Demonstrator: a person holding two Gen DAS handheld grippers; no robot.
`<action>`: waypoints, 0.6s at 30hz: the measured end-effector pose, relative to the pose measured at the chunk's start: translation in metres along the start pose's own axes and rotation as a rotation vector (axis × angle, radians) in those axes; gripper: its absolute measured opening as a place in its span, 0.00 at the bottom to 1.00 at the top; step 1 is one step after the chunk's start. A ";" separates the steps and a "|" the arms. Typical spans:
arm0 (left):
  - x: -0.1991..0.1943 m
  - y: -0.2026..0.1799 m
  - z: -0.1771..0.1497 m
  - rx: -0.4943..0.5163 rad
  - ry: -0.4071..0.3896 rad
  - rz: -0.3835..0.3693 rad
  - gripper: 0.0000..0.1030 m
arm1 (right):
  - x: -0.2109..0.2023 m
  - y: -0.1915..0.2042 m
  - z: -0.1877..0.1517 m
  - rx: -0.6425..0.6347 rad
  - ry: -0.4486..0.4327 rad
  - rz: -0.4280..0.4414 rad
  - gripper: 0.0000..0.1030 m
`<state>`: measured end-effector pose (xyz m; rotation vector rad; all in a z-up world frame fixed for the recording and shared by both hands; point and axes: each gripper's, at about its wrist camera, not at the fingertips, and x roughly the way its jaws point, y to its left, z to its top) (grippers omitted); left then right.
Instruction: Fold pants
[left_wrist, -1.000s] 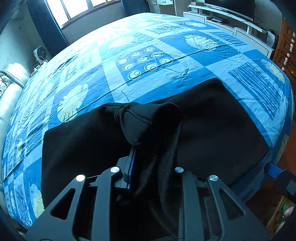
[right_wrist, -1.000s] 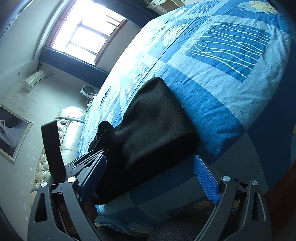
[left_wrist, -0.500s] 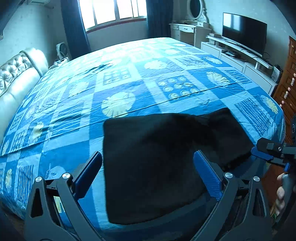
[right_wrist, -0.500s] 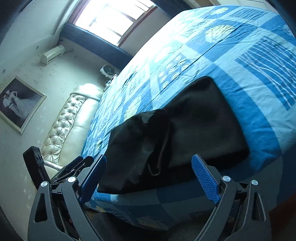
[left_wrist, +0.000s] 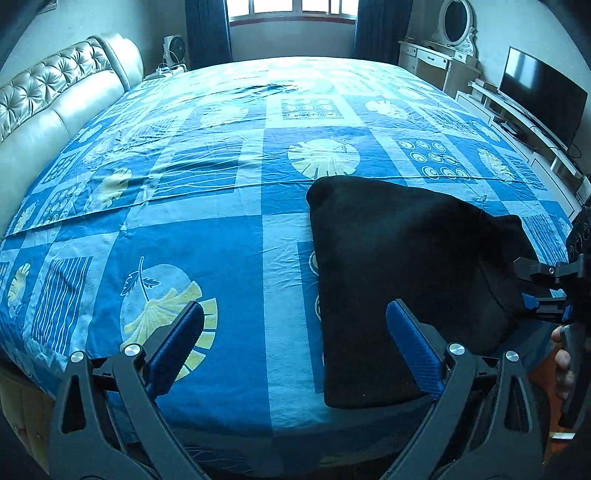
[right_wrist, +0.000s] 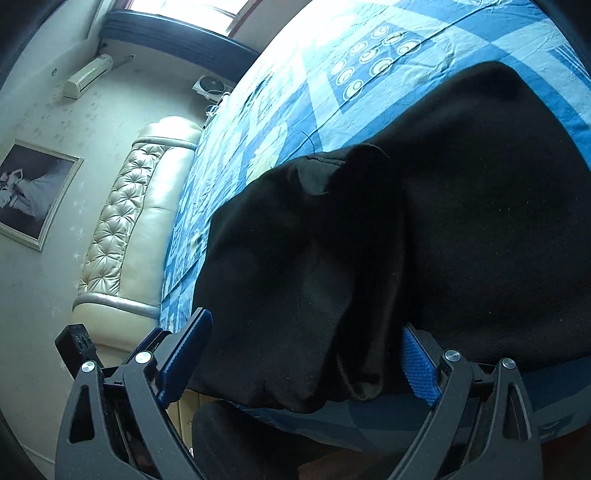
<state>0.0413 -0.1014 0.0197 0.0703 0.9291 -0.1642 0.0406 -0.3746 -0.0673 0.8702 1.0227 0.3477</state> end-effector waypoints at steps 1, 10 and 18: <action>0.001 0.002 0.000 -0.011 0.002 -0.008 0.96 | 0.001 -0.004 0.001 0.019 -0.005 0.013 0.90; 0.006 0.008 -0.006 -0.045 0.014 -0.034 0.96 | -0.002 -0.021 -0.003 0.062 -0.008 0.116 0.90; 0.009 0.014 -0.008 -0.062 0.026 -0.031 0.96 | 0.003 -0.017 -0.005 -0.006 -0.011 -0.020 0.32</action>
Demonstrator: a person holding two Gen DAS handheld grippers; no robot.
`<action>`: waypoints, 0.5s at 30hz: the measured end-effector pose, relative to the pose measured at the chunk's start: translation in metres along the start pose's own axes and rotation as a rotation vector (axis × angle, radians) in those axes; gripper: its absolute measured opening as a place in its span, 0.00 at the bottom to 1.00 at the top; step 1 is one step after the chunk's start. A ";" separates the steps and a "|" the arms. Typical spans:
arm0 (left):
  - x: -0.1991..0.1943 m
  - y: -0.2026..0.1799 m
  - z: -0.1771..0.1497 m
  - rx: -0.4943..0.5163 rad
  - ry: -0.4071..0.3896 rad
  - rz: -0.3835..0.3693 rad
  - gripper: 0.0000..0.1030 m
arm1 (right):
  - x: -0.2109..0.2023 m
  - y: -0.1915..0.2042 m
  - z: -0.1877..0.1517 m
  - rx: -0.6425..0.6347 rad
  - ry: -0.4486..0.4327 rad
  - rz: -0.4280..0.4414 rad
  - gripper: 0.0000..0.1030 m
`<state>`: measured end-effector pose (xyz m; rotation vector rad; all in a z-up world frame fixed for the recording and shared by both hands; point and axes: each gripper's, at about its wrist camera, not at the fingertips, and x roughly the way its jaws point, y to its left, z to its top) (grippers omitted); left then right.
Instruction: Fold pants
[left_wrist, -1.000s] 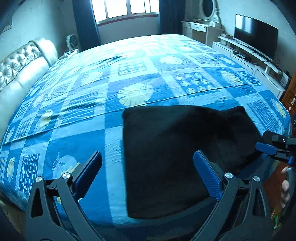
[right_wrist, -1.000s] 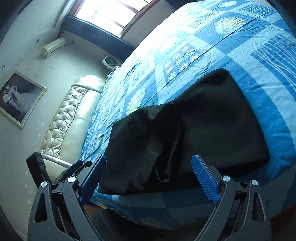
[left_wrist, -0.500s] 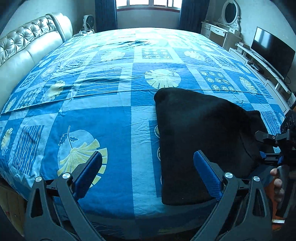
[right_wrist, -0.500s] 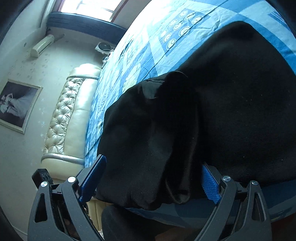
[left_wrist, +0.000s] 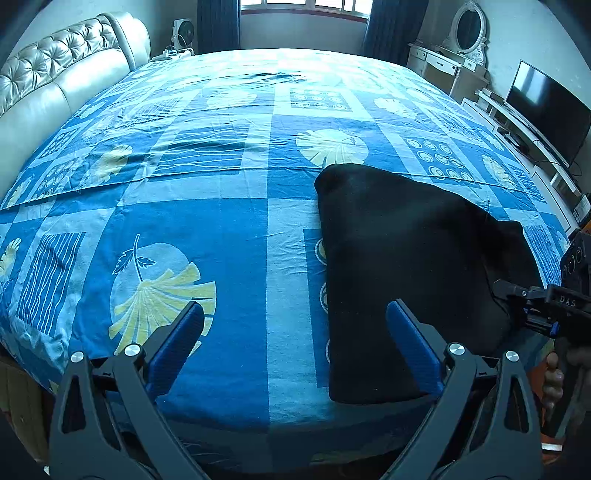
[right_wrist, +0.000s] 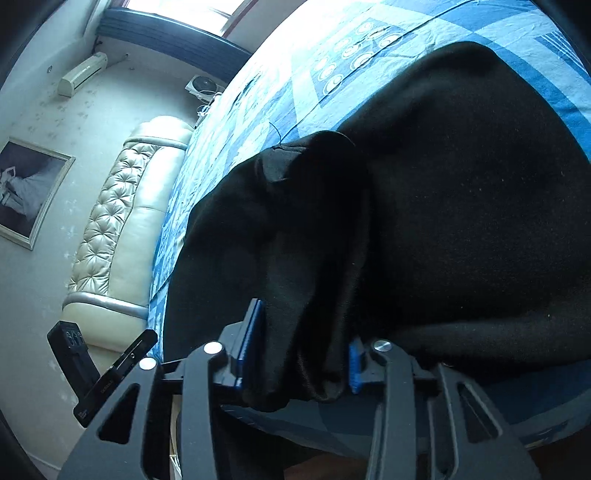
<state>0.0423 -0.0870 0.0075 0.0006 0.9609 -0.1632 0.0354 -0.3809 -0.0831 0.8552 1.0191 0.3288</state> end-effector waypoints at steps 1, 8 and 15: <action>0.000 0.000 0.000 0.002 0.000 0.001 0.96 | -0.002 -0.004 0.001 0.009 -0.001 0.004 0.26; 0.003 0.000 0.001 0.006 0.003 0.010 0.96 | -0.011 0.028 0.002 -0.130 -0.040 -0.032 0.12; 0.004 -0.001 0.003 0.011 0.002 0.009 0.96 | -0.056 0.050 0.015 -0.225 -0.150 -0.051 0.11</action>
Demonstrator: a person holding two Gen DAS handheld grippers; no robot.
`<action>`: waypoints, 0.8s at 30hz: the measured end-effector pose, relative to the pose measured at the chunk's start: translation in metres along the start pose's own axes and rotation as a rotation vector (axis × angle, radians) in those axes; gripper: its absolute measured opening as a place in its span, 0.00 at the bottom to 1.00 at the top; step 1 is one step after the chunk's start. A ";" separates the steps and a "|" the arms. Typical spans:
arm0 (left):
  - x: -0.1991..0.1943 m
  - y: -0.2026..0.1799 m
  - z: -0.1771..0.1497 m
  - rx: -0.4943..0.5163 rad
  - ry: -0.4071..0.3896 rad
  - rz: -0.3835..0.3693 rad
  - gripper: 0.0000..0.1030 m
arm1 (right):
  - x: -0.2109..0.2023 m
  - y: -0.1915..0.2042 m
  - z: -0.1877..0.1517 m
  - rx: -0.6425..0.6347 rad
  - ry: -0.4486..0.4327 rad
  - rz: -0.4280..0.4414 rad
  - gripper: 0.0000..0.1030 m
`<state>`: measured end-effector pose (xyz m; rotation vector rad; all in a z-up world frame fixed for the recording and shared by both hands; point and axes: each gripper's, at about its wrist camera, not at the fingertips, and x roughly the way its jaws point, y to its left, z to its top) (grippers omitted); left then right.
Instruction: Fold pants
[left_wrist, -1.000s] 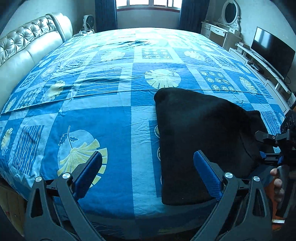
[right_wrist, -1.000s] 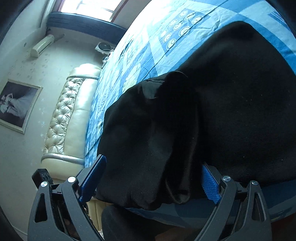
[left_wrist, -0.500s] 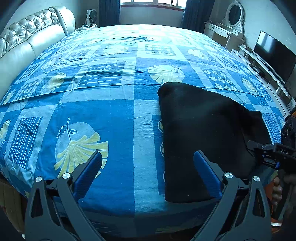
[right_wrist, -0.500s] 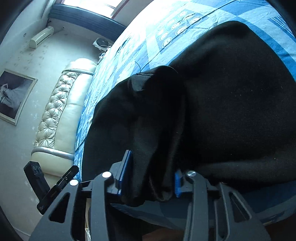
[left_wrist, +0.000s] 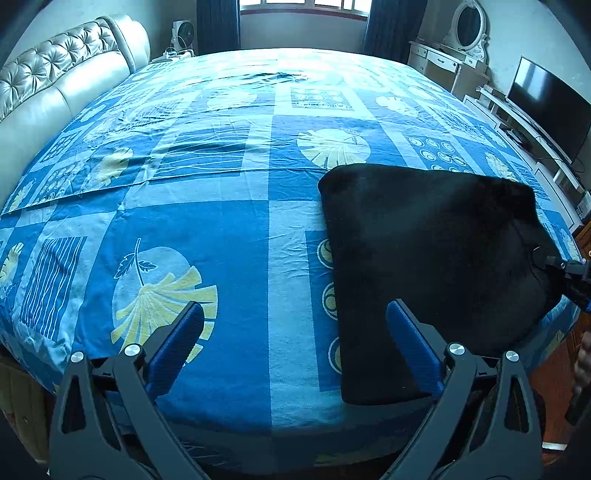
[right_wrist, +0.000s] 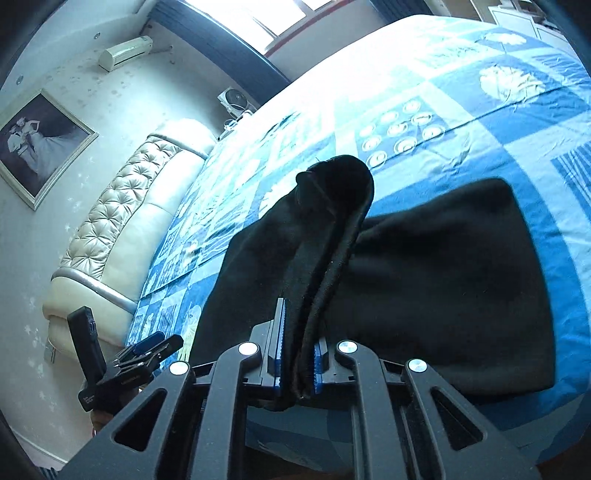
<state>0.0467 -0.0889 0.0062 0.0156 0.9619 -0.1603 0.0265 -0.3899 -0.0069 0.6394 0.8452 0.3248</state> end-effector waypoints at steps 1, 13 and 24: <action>0.000 -0.001 0.001 0.001 0.000 -0.001 0.96 | -0.007 -0.002 0.003 -0.004 -0.015 -0.009 0.11; 0.003 -0.020 0.000 0.026 0.006 -0.021 0.96 | -0.037 -0.070 0.001 0.091 -0.053 -0.123 0.11; 0.010 -0.026 -0.001 0.035 0.021 -0.022 0.96 | -0.024 -0.089 -0.013 0.136 -0.048 -0.142 0.11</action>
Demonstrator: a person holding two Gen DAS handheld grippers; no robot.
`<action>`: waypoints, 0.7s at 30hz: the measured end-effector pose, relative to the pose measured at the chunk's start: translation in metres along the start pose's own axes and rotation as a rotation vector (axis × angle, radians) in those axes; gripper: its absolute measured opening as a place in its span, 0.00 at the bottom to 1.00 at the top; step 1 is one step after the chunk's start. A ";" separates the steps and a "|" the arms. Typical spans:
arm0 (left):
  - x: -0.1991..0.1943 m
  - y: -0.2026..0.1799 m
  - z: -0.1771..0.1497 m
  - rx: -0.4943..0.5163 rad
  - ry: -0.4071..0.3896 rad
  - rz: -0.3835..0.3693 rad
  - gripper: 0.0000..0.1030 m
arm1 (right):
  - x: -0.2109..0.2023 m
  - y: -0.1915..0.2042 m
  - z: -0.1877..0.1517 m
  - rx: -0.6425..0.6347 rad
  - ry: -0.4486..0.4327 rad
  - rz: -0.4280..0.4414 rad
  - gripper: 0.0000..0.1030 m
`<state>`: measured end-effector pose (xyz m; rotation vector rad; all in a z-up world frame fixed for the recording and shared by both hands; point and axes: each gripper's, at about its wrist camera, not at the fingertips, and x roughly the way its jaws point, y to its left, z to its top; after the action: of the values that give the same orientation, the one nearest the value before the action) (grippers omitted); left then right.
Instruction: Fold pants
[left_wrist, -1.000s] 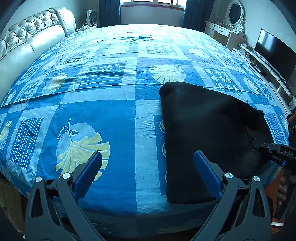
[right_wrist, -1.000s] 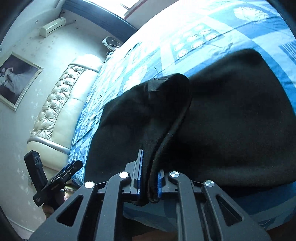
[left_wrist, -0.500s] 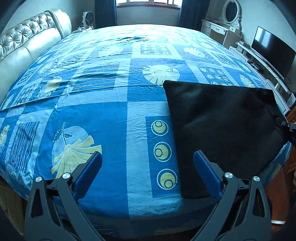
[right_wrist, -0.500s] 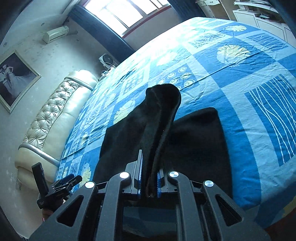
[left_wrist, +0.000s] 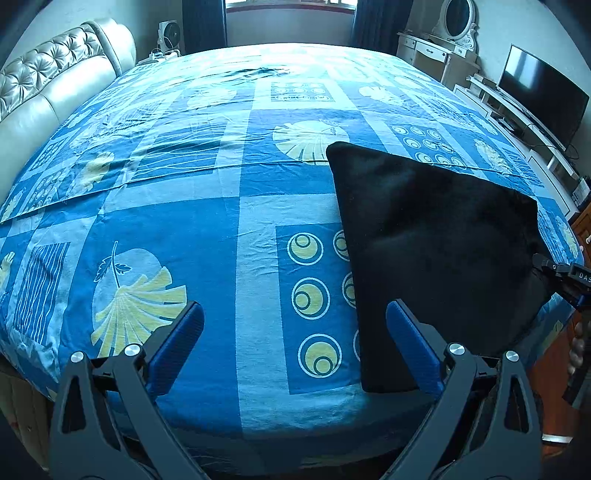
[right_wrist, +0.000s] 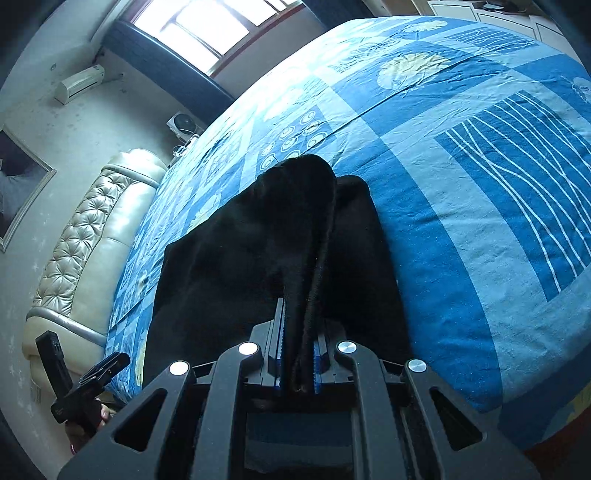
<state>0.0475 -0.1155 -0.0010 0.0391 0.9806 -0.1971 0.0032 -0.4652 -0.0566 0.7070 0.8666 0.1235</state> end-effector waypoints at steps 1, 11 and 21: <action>0.001 0.000 0.000 -0.002 0.002 -0.001 0.96 | 0.000 -0.001 0.001 0.001 -0.001 0.001 0.11; 0.004 -0.003 -0.003 -0.002 0.013 -0.015 0.96 | -0.002 0.009 -0.001 -0.039 -0.014 -0.053 0.11; 0.014 -0.004 -0.007 -0.035 0.055 -0.092 0.96 | -0.004 0.001 -0.001 -0.029 -0.023 -0.055 0.11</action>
<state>0.0485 -0.1210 -0.0168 -0.0333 1.0418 -0.2645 0.0004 -0.4654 -0.0533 0.6554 0.8604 0.0785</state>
